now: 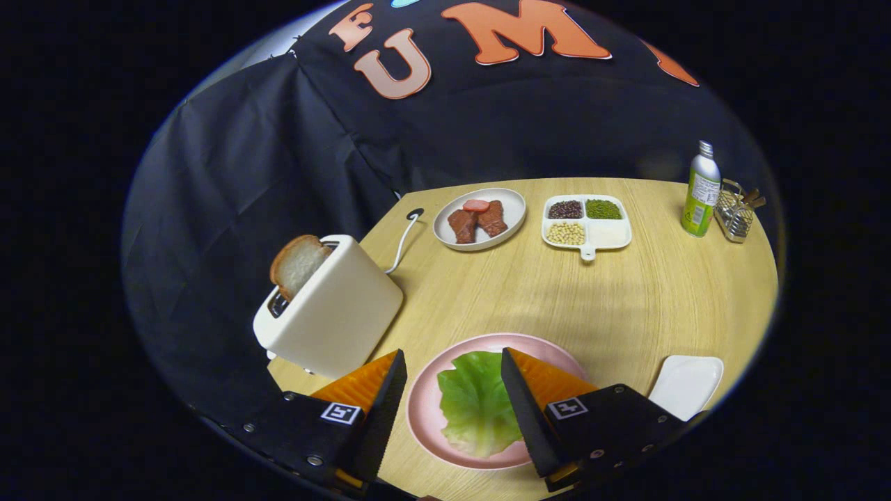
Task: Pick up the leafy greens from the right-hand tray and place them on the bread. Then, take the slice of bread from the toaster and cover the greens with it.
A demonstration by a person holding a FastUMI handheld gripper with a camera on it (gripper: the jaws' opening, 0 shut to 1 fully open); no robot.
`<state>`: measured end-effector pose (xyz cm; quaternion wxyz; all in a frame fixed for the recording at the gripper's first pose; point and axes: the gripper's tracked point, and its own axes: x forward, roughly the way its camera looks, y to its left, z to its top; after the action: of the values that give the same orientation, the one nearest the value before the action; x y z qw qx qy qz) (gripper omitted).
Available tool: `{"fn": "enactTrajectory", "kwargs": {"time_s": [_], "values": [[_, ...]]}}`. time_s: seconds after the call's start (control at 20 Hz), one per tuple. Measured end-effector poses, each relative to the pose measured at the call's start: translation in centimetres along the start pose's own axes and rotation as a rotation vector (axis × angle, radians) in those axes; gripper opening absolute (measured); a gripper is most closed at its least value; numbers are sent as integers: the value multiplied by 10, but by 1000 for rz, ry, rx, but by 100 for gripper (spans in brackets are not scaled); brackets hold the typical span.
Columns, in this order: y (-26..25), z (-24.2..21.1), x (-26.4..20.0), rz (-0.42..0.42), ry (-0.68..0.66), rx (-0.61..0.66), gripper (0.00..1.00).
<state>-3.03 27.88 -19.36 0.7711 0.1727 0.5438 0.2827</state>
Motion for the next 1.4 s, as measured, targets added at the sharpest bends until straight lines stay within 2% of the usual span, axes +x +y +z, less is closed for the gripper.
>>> {"fn": "enactTrajectory", "kwargs": {"time_s": [0.25, 0.6, 0.9, 1.25, 1.4], "values": [[38, 16, 3, 15, 26, -43, 87], [120, 51, 14, 102, 65, -59, 90], [166, 81, 34, 101, 101, -38, 90], [198, 81, 78, 123, 193, 13, 89], [199, 82, 99, 110, 223, 56, 82]]}}
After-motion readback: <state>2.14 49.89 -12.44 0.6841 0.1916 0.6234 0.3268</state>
